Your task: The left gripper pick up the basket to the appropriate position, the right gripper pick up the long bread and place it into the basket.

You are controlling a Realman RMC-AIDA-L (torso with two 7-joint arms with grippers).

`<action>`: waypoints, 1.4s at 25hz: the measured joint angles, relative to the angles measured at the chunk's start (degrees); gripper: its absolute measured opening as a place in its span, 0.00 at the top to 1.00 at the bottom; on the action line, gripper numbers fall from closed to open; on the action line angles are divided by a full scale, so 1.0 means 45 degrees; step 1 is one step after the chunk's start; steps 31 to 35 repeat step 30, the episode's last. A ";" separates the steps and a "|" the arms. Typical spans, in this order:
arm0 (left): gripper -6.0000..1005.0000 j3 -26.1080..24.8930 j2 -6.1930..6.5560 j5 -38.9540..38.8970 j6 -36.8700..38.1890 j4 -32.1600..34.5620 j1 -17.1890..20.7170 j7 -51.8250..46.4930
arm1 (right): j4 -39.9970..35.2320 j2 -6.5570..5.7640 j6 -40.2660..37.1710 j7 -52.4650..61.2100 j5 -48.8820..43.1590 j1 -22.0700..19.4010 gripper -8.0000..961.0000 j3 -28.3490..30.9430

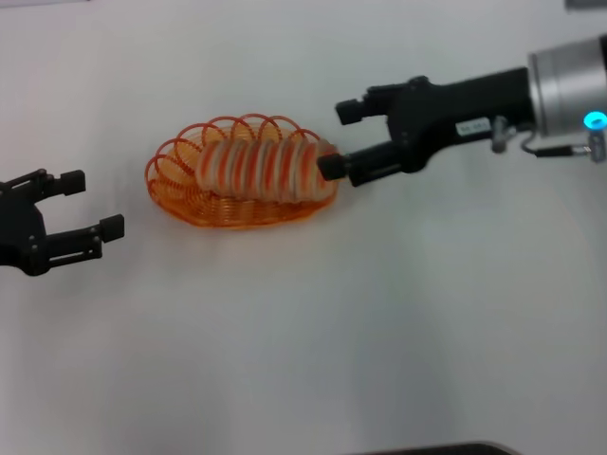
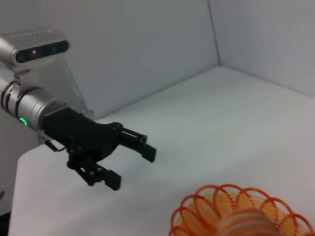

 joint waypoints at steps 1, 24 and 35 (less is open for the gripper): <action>0.14 -0.0033 0.0003 0.0048 0.0037 -0.0024 0.0009 -0.0055 | 0.0015 0.0019 0.0076 -0.0420 0.0176 -0.0328 0.01 0.0026; 0.14 -0.0020 -0.0026 0.1286 -0.0364 -0.1313 -0.0060 -0.0857 | 0.0782 0.0019 -0.0159 -0.5353 0.1330 -0.4219 0.01 0.1246; 0.14 0.0004 -0.0025 0.1286 -0.0437 -0.1333 -0.0075 -0.0848 | 0.0782 0.0018 -0.0216 -0.5412 0.1334 -0.4229 0.01 0.1249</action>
